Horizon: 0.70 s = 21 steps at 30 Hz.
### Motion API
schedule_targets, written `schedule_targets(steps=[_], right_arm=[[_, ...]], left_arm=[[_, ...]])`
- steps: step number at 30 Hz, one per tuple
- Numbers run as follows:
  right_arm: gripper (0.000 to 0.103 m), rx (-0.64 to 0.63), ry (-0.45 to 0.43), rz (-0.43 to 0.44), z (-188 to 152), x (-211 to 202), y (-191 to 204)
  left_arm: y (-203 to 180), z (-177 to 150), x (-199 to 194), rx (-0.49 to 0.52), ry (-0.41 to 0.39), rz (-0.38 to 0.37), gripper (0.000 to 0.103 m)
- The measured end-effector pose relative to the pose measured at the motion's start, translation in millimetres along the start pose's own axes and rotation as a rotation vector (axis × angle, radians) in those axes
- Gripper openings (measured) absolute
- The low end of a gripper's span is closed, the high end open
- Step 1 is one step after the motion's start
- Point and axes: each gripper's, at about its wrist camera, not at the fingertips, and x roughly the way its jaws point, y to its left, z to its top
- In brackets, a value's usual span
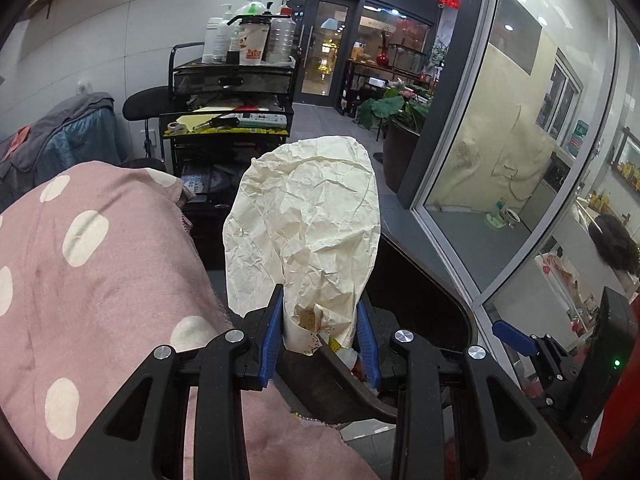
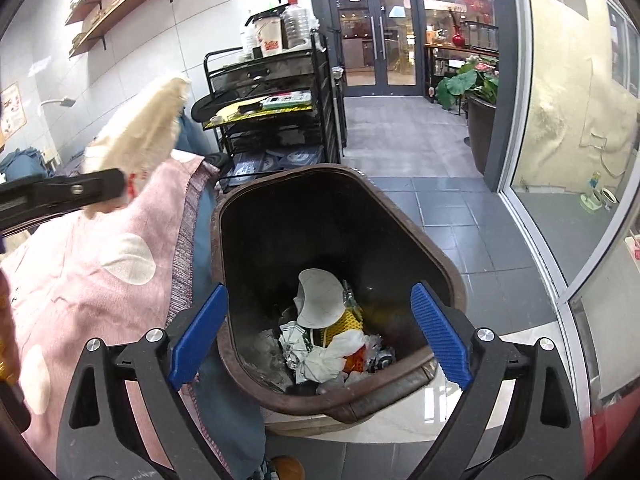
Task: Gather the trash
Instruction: 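Move the white paper bag over the bin and open the left tool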
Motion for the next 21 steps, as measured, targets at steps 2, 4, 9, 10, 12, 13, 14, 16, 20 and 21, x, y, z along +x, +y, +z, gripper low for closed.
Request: schedule_targets(steps=[2,4,9,10,12,13,14,16,20,21], right_arm=[[0.092,-0.002,-0.001,-0.008,-3,-3,-2],[0.092,-0.009,-0.006,-0.020,-6,-6,-4],[0.092,0.001,0.001,-0.020,-15,-9,-8],[0.092,0.002,0.002,-0.024,-16,-10,-9],[0.092,0.002,0.007,-0.029,-19,-11,-11],[0.092,0.003,0.012,-0.028,-20,-11,-12],[0.092,0.005,0.018,-0.029,-22,-11,-13],[0.092,0.005,0.026,-0.030,-23,-11,-13],[0.092,0.001,0.032,-0.030,-26,-14,-14],[0.092,0.001,0.032,-0.031,-27,-15,-14]], left_arm=[[-5,3,8,0.013,0.016,-0.003,0.033],[-10,5,16,0.031,0.030,-0.003,0.033],[-19,7,36,0.065,0.075,-0.003,0.036],[-21,7,39,0.067,0.082,-0.003,0.036],[-22,8,45,0.073,0.097,0.001,0.042],[-23,9,48,0.077,0.101,0.005,0.048],[-23,9,51,0.082,0.106,0.008,0.052],[-24,8,56,0.091,0.112,0.011,0.066],[-26,8,62,0.108,0.120,0.020,0.081],[-27,7,62,0.110,0.123,0.021,0.085]])
